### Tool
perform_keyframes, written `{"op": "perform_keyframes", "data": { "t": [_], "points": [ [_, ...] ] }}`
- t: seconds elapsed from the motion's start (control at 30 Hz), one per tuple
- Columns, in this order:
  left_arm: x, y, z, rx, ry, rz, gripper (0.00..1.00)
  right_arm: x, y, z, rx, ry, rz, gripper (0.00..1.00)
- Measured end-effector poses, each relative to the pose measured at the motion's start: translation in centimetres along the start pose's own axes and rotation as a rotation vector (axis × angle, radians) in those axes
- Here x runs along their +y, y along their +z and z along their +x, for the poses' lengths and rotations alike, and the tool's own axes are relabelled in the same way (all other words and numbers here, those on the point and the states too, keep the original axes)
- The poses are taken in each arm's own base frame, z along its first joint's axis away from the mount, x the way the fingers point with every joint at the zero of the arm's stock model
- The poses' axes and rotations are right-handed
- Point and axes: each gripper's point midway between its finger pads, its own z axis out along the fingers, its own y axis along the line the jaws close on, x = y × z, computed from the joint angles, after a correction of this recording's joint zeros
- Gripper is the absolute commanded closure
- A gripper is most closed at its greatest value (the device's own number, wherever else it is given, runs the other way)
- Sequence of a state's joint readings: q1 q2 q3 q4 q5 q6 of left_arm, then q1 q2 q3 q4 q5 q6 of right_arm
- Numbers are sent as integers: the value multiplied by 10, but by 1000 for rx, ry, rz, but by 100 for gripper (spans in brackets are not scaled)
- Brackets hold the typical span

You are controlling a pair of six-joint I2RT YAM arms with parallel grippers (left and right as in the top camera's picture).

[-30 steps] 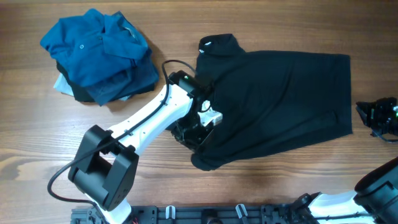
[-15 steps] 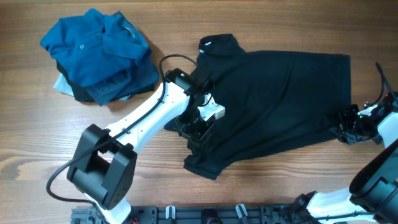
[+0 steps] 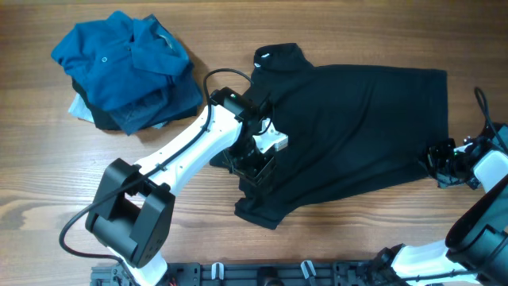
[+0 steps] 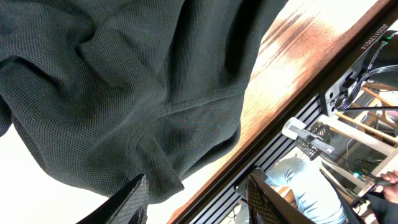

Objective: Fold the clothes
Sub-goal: 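Fold the shirt's bottom edge upward with the left gripper toward the collar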

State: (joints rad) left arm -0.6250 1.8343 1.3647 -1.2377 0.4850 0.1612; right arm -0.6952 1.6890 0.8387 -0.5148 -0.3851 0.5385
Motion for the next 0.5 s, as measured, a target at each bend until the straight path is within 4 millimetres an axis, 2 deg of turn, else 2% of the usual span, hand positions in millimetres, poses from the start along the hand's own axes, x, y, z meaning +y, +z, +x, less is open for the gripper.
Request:
{"op": "perform_keyframes", "data": {
  "t": [0.1, 0.27, 0.33, 0.43, 0.5],
  "points": [
    [0, 0, 0, 0, 0, 0, 50, 10, -16, 0, 29, 22, -40, 96],
    [1, 0, 1, 4, -2, -8, 50, 41, -69, -16, -57, -31, -76, 96],
    [1, 0, 2, 9, -4, -8, 49, 42, -80, -15, -76, -39, -63, 96],
    [1, 0, 8, 33, -18, -5, 44, 33, -88, -7, -75, -35, -14, 96],
    [0, 0, 16, 64, -45, -3, 45, 32, -93, -6, -84, -47, -5, 96]
  ]
}}
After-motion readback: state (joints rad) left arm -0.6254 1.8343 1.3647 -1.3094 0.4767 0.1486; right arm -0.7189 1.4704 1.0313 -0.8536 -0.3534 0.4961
